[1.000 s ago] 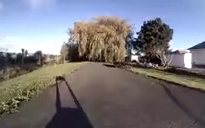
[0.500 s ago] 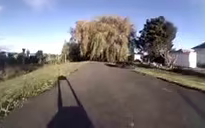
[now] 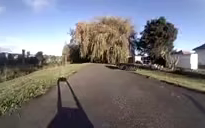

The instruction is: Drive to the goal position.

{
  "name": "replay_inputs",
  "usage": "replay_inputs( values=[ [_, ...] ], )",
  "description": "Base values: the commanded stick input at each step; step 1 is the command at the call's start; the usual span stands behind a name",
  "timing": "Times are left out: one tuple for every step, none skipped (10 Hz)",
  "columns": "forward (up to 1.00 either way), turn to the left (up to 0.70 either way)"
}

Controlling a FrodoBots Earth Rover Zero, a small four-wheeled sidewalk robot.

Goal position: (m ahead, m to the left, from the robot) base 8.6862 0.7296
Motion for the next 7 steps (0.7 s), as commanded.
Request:
replay_inputs(
  values=[
    [1.0, 0.0],
    [1.0, 0.0],
    [1.0, 0.0],
    [1.0, 0.0],
    [1.0, 0.0],
    [1.0, 0.0],
    [1.0, 0.0]
  ],
)
